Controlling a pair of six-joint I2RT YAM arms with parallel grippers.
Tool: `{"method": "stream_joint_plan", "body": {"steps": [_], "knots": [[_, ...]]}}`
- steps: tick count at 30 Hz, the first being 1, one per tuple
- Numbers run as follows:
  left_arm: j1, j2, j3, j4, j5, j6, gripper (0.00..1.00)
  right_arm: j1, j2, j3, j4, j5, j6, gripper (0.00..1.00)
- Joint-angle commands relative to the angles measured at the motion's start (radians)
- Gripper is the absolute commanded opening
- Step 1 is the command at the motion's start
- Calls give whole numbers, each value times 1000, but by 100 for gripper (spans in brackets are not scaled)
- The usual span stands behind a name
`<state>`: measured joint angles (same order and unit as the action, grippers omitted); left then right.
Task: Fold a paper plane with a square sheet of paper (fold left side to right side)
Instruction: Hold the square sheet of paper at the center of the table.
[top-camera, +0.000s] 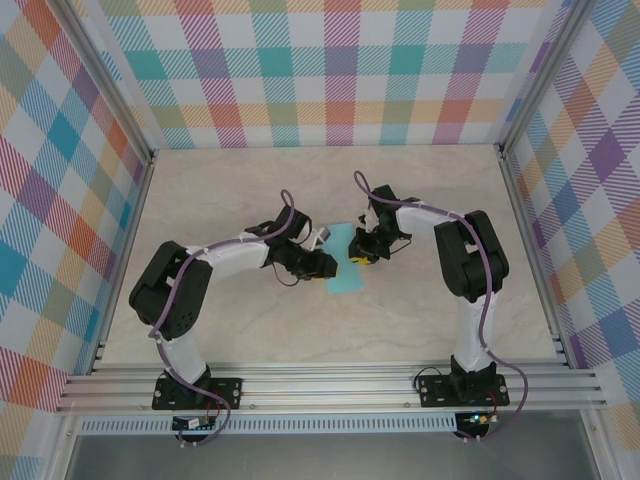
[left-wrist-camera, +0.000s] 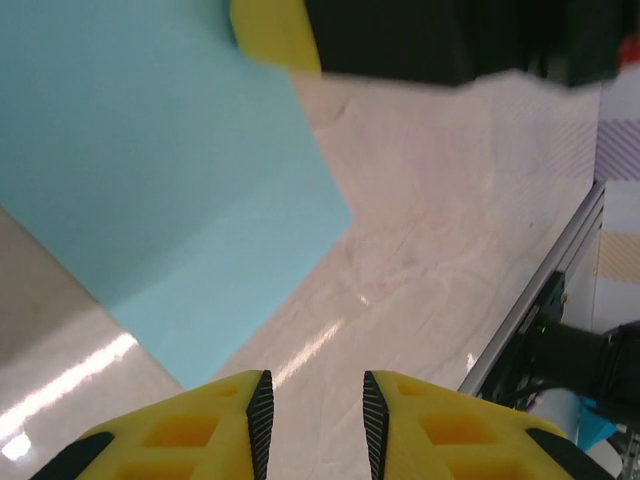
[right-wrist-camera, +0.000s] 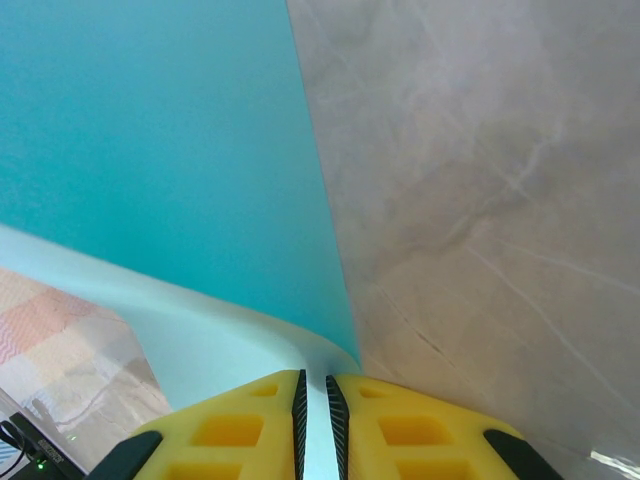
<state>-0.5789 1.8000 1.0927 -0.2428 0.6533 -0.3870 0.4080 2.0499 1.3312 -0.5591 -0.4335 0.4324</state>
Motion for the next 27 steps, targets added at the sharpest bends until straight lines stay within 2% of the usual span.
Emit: {"method": "stream_joint_plan", "body": {"steps": [1,6,12,18,22,27], "knots": [[14,93,76,20,-6,-19,31,5,58,-23,-35,70,-8,17],[14,189,126,29,-14,-30,31,6,57,-23,-28,56,-6,17],[14,225,120,18,-45,-27,30,5,22,-29,18,19,0,17],[13,222,96,-3,-78,-21,29,-10,-113,-45,34,28,-9,18],[10,221,92,-6,-87,-24,29,-17,-198,-60,-28,20,-40,18],[4,221,102,-9,-93,-25,29,-3,-256,-169,-9,-75,-11,17]]}}
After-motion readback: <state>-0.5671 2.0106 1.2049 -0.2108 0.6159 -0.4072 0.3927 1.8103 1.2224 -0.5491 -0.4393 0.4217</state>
